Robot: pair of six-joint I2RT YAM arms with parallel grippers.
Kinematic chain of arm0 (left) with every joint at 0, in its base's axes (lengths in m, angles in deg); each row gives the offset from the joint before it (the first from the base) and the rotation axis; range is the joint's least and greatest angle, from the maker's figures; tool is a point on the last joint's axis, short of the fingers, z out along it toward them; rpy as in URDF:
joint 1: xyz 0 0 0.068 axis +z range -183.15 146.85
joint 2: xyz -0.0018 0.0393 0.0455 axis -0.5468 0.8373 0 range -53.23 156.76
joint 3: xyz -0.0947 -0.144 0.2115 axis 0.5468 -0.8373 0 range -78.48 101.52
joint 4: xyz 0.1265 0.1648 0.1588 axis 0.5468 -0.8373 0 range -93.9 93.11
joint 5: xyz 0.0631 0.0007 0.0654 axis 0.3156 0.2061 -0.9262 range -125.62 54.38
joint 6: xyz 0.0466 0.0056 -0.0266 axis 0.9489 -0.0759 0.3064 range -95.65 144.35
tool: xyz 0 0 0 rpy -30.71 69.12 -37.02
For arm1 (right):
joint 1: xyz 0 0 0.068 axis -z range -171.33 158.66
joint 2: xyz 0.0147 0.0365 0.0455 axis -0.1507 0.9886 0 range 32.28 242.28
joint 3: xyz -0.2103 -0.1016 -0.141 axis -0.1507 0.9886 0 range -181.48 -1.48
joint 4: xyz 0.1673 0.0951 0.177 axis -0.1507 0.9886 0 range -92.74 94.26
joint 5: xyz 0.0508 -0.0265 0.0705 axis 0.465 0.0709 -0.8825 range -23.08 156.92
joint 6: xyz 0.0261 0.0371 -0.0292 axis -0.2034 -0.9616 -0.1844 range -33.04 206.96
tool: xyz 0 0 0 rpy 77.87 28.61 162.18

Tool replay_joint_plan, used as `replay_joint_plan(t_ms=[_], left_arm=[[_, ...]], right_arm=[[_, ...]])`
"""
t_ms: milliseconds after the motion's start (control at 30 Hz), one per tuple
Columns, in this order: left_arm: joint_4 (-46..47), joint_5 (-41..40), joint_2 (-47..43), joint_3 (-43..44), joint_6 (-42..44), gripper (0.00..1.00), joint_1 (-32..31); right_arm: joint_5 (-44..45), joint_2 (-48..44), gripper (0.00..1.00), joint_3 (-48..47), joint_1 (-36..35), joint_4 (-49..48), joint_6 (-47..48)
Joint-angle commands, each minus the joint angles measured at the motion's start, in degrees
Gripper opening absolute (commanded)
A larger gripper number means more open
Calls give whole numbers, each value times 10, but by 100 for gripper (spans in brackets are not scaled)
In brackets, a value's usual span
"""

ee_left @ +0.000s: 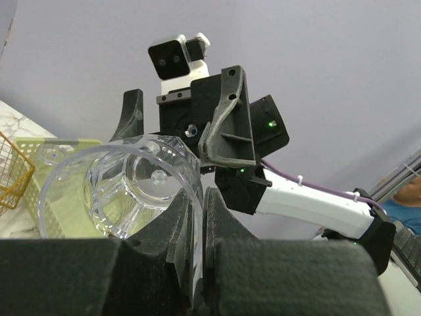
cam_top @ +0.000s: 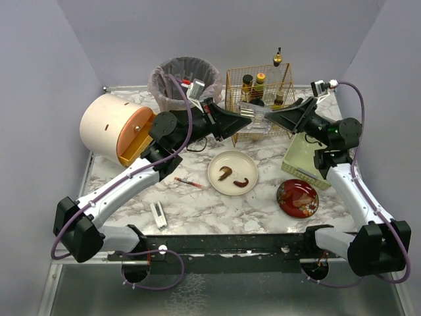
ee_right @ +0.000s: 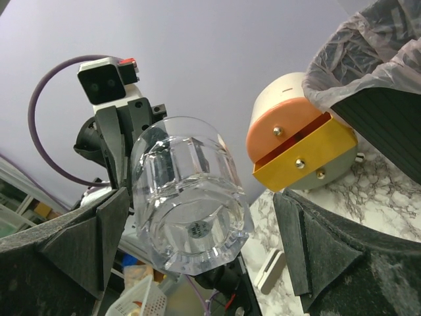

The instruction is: Clear the kitchen counter

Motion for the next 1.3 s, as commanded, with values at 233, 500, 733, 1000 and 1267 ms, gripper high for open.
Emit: replay_joint_plan(t_ms=[233,500,733,1000,1267], left_arm=[[83,39,2,-1,-12,0,-1],[95,35,6,-6,-7,0,0],[97,33,13,-4,1,0,-1],[97,27,16,-7,13,0,0],[87,13,14,-34,16,30,20]], right_arm=[[-35,23,91,1,-4,-41,-39],[-64,51,94,5,-9,-136,-122],[-83,47,93,-7,-12,-93,-101],[-88,45,66,-10,-12,-85,-102],[-40,9,40,-31,-12,66,15]])
